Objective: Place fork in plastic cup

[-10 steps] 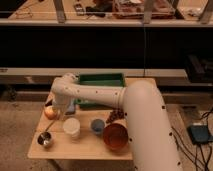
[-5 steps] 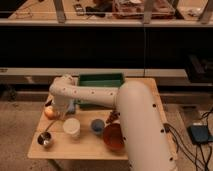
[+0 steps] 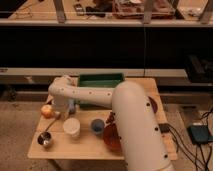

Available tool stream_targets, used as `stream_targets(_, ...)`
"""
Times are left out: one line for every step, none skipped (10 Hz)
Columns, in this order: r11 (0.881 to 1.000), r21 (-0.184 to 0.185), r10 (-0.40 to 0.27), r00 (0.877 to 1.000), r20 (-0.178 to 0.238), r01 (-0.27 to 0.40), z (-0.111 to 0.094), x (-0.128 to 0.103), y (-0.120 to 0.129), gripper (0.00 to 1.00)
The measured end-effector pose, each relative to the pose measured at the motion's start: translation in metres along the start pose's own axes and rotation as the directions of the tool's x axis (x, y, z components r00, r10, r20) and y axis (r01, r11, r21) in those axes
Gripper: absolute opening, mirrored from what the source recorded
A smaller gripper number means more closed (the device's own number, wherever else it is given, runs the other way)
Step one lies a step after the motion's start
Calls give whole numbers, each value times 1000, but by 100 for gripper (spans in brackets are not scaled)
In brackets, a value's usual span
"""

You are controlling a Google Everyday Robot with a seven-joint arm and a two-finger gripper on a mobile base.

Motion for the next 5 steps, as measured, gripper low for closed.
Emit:
stream_targets(1000, -4, 1, 1000, 4, -1, 1, 1, -2, 58)
stream_targets(1000, -10, 0, 1000, 9, 0, 3, 2, -3, 50)
stream_targets(1000, -15, 4, 1000, 15, -4, 4, 2, -4, 39)
stream_targets(1000, -16, 3, 1000, 16, -2, 5, 2, -4, 31)
stream_targets(1000, -18, -1, 1000, 10, 1, 6, 3, -3, 18)
